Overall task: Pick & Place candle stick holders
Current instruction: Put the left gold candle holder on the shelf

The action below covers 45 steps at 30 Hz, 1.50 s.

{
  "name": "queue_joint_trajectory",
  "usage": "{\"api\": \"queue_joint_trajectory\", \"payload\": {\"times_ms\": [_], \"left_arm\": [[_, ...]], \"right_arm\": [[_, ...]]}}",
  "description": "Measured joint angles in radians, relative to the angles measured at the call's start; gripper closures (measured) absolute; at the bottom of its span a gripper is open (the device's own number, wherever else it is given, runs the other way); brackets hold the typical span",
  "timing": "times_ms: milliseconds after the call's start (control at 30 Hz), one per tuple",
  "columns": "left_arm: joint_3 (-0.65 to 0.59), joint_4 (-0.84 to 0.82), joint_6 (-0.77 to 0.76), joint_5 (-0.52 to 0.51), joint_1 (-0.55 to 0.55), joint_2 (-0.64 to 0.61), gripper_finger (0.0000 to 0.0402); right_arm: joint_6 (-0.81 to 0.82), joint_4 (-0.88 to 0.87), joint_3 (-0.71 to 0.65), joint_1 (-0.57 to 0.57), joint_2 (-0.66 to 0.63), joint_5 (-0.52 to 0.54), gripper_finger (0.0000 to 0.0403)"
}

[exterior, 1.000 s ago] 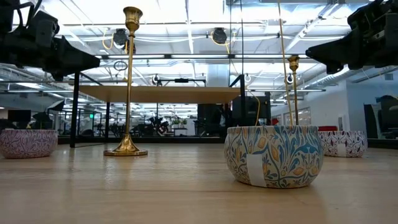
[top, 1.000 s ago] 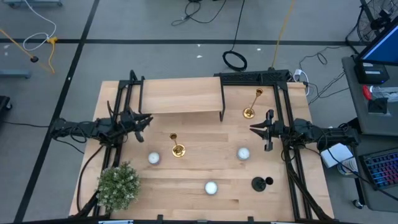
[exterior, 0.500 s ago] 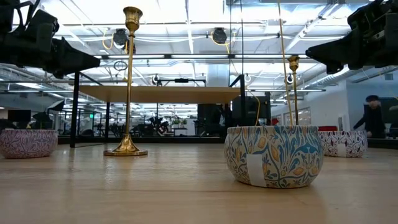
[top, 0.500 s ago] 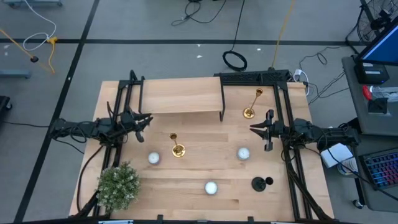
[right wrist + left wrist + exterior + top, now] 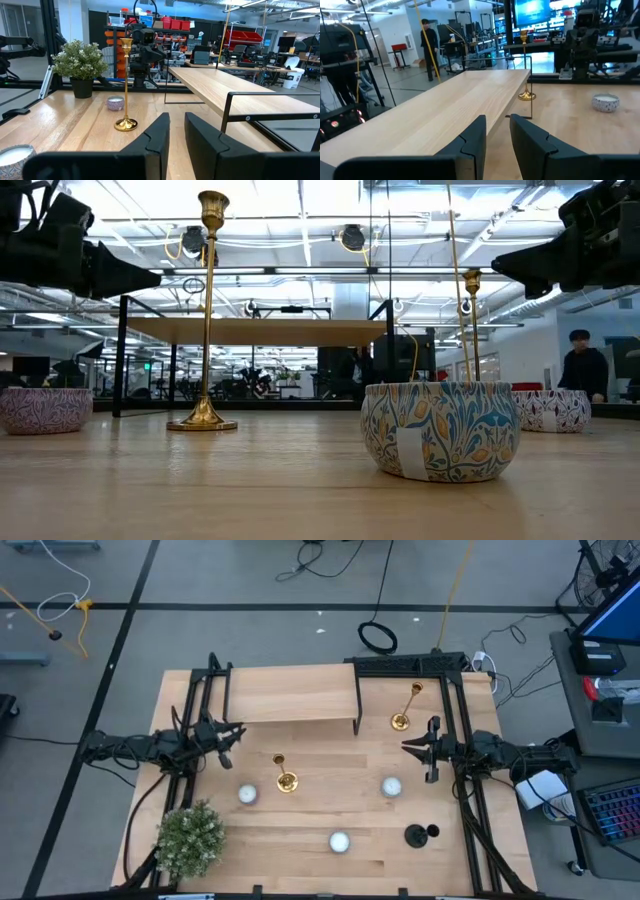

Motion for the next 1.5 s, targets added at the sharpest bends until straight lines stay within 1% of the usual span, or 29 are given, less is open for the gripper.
{"api": "queue_joint_trajectory", "payload": {"times_ms": [133, 300, 367, 533, 633, 733, 867, 933, 1000, 1100, 1233, 1300, 1400, 1500], "left_arm": [[0.0, 0.001, -0.059, 0.0, 0.0, 0.0, 0.0309], [0.0, 0.0, -0.196, 0.002, 0.0, 0.0, 0.0309], [0.0, -0.004, -0.206, 0.035, 0.0, 0.0, 0.0309], [0.0, -0.011, -0.221, 0.169, 0.0, 0.0, 0.0309], [0.0, -0.012, -0.249, 0.214, 0.0, 0.0, 0.0309], [0.0, -0.012, -0.244, 0.229, 0.0, 0.0, 0.0309], [0.0, 0.008, -0.233, 0.242, 0.0, 0.0, 0.0309], [0.0, 0.009, -0.226, 0.247, 0.0, 0.002, 0.0305], [0.0, 0.012, -0.223, 0.259, 0.0, 0.008, 0.0292], [0.0, 0.043, -0.204, 0.266, 0.0, 0.029, 0.0259], [0.0, 0.096, -0.157, 0.265, 0.0, 0.066, 0.0212], [0.0, 0.115, -0.156, 0.266, 0.0, 0.088, 0.0195], [0.0, 0.153, -0.165, 0.272, 0.0, 0.126, 0.018], [0.0, 0.222, -0.165, 0.301, 0.0, 0.168, 0.0177]], "right_arm": [[0.0, 0.0, 0.0, 0.0, 0.0, 0.0, 0.0348], [0.0, 0.0, 0.0, 0.0, 0.0, 0.0, 0.0348], [0.0, 0.0, 0.0, 0.0, 0.0, 0.0, 0.0348], [0.0, 0.0, 0.0, 0.0, 0.0, 0.0, 0.0348], [0.0, 0.009, 0.0, 0.0, 0.0, 0.0, 0.0348], [0.087, 0.021, 0.0, 0.0, 0.0, -0.002, 0.0348], [0.324, 0.025, 0.0, 0.0, 0.0, -0.002, 0.0348], [0.38, 0.031, 0.0, 0.0, 0.0, -0.001, 0.0348], [0.394, 0.031, 0.0, 0.0, 0.0, -0.001, 0.0348], [0.355, 0.06, 0.0, -0.001, 0.0, 0.001, 0.0348], [0.187, 0.137, 0.0, -0.002, 0.0, 0.047, 0.0348], [0.155, 0.171, 0.0, -0.002, 0.0, 0.053, 0.0348], [0.096, 0.196, 0.0, -0.002, 0.0, 0.051, 0.0348], [0.061, 0.198, 0.0, -0.002, 0.002, 0.05, 0.0348]]}}
